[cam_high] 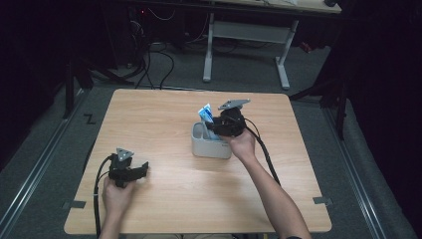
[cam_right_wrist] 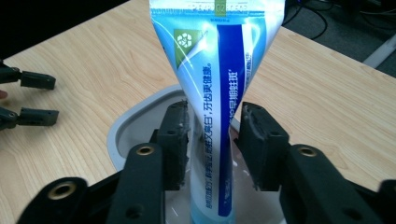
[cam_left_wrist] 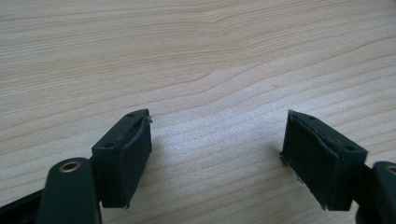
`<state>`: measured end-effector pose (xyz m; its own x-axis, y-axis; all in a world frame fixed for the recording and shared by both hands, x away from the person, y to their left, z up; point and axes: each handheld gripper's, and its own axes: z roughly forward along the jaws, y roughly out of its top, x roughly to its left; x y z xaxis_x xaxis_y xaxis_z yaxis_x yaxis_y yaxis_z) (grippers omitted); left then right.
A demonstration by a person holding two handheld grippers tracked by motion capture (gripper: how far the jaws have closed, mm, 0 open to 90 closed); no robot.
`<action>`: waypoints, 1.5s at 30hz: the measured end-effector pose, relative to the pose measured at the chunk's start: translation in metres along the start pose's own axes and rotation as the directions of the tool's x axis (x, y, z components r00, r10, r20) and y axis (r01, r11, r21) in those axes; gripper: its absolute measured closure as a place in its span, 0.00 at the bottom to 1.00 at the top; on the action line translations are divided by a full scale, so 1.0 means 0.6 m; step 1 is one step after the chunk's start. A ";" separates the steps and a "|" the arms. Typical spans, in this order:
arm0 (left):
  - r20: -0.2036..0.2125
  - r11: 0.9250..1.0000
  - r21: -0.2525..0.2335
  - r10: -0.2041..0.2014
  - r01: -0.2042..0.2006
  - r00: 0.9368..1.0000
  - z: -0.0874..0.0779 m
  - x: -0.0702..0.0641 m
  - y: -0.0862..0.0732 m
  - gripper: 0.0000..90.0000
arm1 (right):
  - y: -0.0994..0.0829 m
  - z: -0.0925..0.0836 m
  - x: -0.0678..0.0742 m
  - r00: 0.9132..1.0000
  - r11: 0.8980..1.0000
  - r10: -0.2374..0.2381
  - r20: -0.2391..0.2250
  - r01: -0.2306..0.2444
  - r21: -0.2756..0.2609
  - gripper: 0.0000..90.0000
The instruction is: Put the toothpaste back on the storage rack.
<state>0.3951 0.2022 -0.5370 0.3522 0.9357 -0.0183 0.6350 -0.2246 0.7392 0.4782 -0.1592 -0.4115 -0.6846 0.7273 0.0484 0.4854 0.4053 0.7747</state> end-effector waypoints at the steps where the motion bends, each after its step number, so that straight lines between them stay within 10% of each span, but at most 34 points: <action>1: 0.000 1.000 0.000 0.000 0.000 1.000 0.000 0.000 0.000 0.27 | 0.000 -0.001 0.000 1.000 1.000 -0.004 0.006 0.004 0.000 0.66; 45: -0.003 1.000 0.002 0.005 -0.005 1.000 0.000 -0.001 0.000 0.27 | -0.019 -0.086 -0.030 0.996 0.992 0.065 0.063 -0.058 -0.108 0.61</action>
<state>0.3949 0.2015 -0.5371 0.3537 0.9353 -0.0123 0.6347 -0.2303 0.7377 0.4570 -0.2055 -0.3885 -0.6159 0.7856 0.0594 0.4628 0.2997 0.8343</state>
